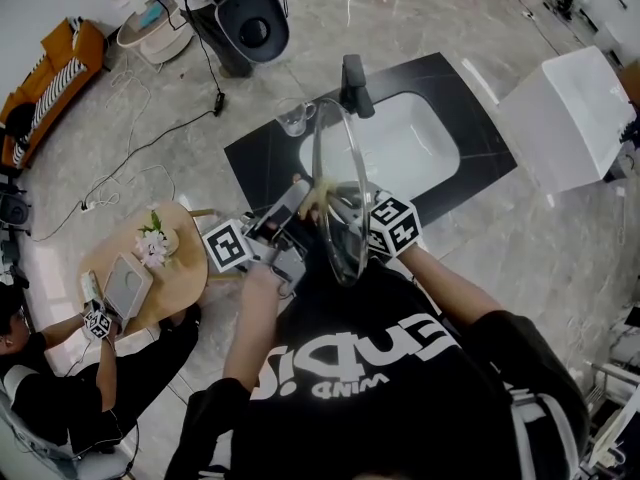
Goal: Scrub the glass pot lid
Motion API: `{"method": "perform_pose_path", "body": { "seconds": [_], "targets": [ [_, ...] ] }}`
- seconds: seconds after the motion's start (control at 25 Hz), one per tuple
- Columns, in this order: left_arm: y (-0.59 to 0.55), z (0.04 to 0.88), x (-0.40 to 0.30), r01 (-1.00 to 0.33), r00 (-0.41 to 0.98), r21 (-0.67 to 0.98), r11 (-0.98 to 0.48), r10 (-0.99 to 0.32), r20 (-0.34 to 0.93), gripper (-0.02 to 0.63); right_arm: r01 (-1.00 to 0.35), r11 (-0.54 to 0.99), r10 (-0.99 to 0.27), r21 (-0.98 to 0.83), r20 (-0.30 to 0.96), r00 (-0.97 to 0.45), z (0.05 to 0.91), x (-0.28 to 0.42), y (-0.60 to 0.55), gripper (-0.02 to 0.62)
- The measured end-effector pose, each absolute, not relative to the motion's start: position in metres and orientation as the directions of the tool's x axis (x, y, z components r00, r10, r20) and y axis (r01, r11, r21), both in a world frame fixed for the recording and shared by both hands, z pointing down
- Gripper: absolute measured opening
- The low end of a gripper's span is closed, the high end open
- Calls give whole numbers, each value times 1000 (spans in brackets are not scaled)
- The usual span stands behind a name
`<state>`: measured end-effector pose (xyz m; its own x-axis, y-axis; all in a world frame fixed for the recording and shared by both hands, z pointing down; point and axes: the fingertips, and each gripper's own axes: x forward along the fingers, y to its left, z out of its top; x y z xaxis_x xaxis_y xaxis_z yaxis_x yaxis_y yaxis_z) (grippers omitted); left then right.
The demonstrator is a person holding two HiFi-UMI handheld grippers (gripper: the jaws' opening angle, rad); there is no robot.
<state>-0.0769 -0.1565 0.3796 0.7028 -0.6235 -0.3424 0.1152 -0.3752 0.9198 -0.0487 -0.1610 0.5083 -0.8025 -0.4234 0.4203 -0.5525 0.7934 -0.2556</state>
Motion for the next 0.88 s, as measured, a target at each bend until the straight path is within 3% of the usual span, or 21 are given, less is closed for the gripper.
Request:
{"method": "perform_pose_path", "body": {
  "seconds": [0.88],
  "targets": [
    [-175, 385, -111, 106, 615, 920, -378, -701, -360, 176, -307, 869, -139, -389, 402, -905, 481, -52, -87, 37]
  ]
}}
